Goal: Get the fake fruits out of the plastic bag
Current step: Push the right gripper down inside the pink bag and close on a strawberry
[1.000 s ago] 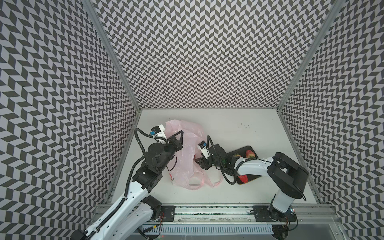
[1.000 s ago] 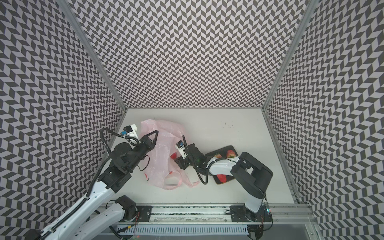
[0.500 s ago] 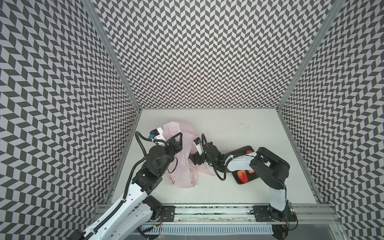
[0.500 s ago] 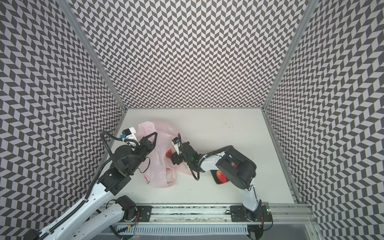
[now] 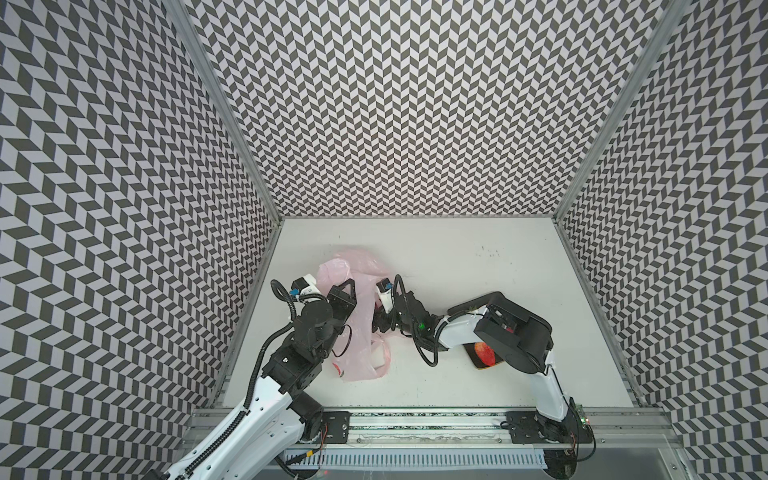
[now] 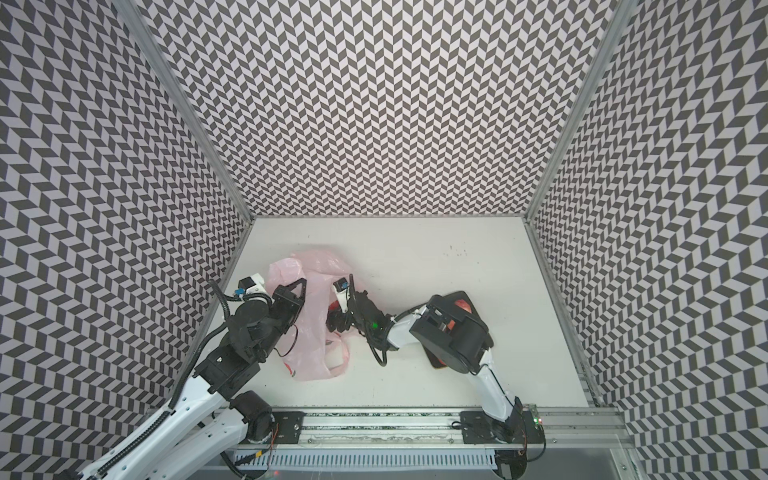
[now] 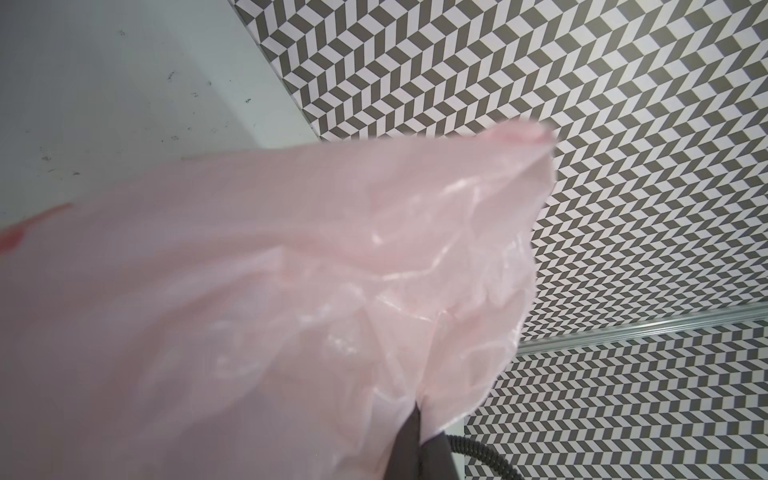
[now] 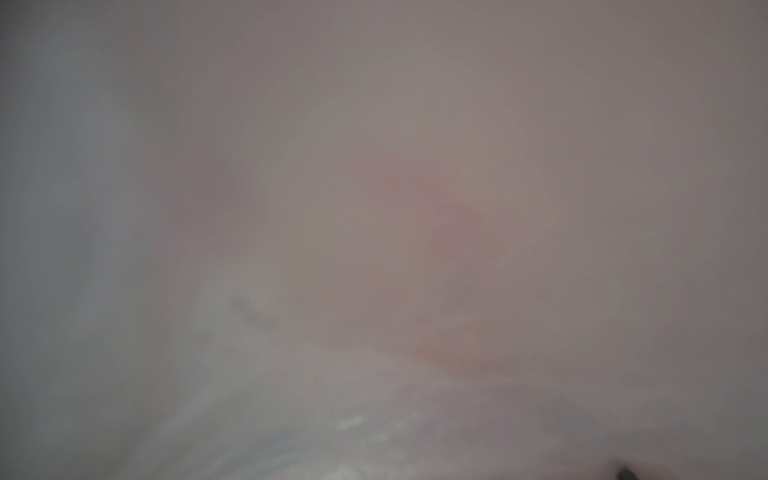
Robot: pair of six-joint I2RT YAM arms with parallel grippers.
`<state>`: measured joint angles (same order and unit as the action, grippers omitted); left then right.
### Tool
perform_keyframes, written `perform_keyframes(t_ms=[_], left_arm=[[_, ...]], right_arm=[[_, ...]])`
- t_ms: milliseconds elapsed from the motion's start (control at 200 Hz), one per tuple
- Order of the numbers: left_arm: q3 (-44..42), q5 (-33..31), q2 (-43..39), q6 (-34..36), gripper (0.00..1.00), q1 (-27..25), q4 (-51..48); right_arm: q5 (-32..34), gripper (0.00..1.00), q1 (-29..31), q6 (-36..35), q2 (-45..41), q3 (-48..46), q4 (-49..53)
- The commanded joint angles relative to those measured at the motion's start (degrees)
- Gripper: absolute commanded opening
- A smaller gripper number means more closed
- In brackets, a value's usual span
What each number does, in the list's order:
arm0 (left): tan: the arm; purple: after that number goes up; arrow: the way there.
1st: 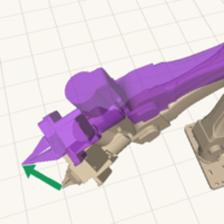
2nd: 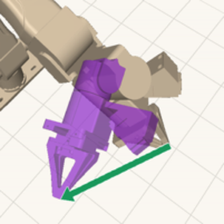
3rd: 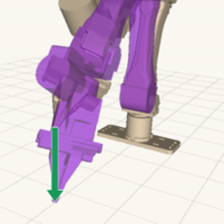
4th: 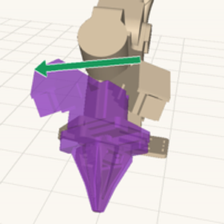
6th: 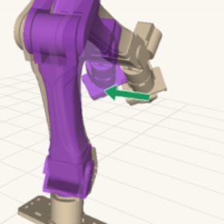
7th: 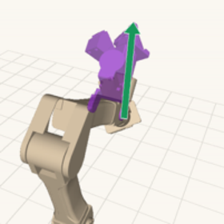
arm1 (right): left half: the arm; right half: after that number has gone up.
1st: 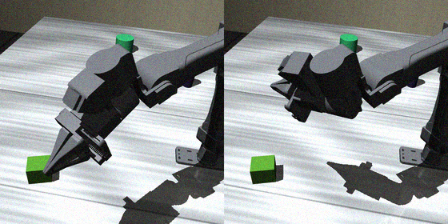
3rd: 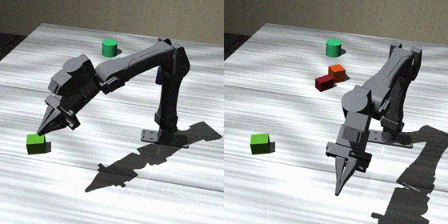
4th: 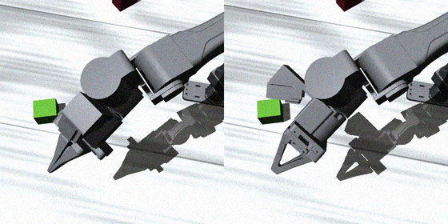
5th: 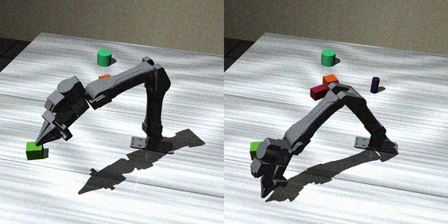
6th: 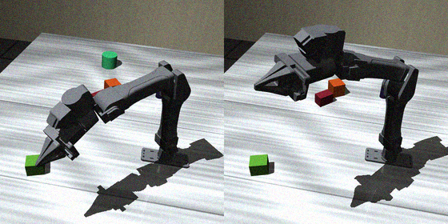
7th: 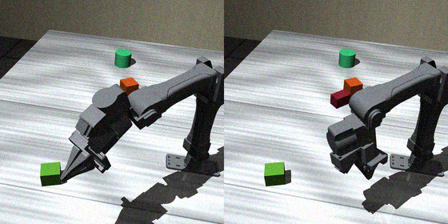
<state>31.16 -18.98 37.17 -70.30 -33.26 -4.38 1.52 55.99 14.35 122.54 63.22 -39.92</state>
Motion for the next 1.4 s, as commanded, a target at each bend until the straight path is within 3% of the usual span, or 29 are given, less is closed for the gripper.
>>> perform_keyframes(t_ms=[0,295,421,661,826,1392], left_arm=[[1.09,1.23,0.08,-1.42,0.00,-0.40,1.41],[4.67,2.64,1.93,-1.77,0.00,-3.07,1.72],[5.07,1.91,2.64,-1.59,0.00,-4.10,1.47],[3.06,-3.90,1.49,-2.99,0.00,-4.02,-2.01],[3.04,-6.36,2.42,-3.54,0.00,-2.84,-4.86],[-0.24,-0.37,5.96,-4.06,0.00,7.99,-4.11]], right_arm=[[4.30,0.89,0.04,0.18,2.50,4.07,-0.80],[6.81,0.86,0.15,0.19,7.50,9.90,5.47],[7.30,0.78,0.10,-0.07,7.79,10.15,5.33],[7.09,0.52,0.09,-1.30,4.61,9.25,6.99],[7.05,0.45,0.11,-1.92,-0.72,5.87,8.47],[-1.06,0.41,0.05,-2.49,-20.02,-6.66,26.19]])
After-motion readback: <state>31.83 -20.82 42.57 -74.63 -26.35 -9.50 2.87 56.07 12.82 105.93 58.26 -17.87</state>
